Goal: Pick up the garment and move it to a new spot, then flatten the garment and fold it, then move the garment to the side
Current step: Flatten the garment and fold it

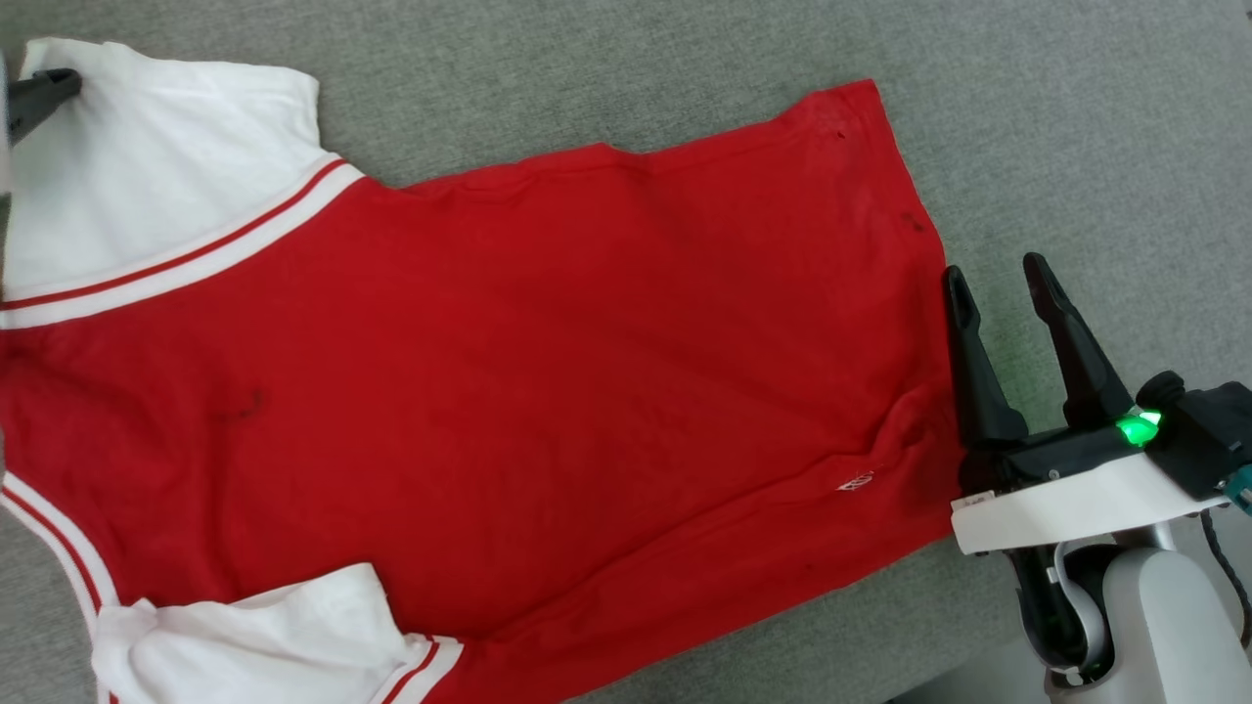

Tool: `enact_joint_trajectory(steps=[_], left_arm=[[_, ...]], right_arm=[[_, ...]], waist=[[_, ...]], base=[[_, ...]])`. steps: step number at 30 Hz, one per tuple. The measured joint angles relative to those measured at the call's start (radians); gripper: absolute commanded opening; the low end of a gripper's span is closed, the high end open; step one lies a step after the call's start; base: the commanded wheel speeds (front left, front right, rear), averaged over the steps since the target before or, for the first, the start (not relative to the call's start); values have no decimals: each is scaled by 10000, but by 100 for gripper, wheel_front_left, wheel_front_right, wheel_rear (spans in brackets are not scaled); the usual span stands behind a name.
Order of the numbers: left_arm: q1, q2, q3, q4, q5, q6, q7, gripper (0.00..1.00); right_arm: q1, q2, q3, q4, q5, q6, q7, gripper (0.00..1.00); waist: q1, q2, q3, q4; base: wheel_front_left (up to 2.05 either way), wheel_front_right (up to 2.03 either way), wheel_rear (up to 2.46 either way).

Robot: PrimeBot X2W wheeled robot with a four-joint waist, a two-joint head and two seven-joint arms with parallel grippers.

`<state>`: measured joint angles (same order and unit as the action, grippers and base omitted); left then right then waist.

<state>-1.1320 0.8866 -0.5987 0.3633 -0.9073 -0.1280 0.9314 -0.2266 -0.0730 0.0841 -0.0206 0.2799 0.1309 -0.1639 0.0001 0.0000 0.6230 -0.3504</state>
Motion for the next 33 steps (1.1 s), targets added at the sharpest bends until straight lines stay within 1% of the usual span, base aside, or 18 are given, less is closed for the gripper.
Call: enact_joint_trajectory(steps=[7, 12, 16, 18, 21, 25, 28, 31, 33], left_arm=[[87, -267, -746, 71, -144, -12, -1732, 0], [158, -247, -1302, -247, -357, -13, -2876, 0], [238, -146, -1689, -957, -504, -13, -3549, 0], [418, -104, -1833, -1457, -581, -13, -3845, 0], [779, 75, -2059, -2303, -560, -13, -4194, 0], [1177, 337, -2071, -3457, -560, 4, -4539, 0], [1487, 581, -2102, -4149, -456, 4, -4809, 0], [1733, 646, -2082, -4817, -370, 144, -5200, 0], [1913, 639, -2050, -5242, -328, 326, -5444, 0]], right_arm=[[-170, -194, -199, 6, -219, 0, 355, 100], [-159, -688, -290, -151, -291, 0, 1218, 100], [-151, -1471, -249, -286, -343, 0, 2667, 100], [-178, -1967, -192, -339, -322, 0, 3672, 100], [-466, -2629, -96, -428, 46, 0, 5277, 100], [-1284, -3559, 25, -410, 654, 2, 7277, 100], [-2083, -4023, 107, -56, 1131, 2, 8450, 100], [-2876, -4406, 351, 483, 1281, 2, 9304, 100], [-3337, -4625, 546, 941, 1358, 0, 9724, 100]], waist=[[1, 0, -427, 326], [0, 0, -1004, 658], [0, 0, -1496, 1017], [0, 0, -1697, 1254], [0, 0, -1947, 1644], [-1, 0, -2130, 2199], [0, 0, -2131, 2600], [-1, 0, -2038, 2976], [-1, 0, -1947, 3218]], base=[[0, 0, 0], [0, 0, 0], [0, 0, 0], [0, 0, 0], [0, 0, 0], [0, 0, 0], [0, 0, 0], [0, 0, 0], [0, 0, 0]])
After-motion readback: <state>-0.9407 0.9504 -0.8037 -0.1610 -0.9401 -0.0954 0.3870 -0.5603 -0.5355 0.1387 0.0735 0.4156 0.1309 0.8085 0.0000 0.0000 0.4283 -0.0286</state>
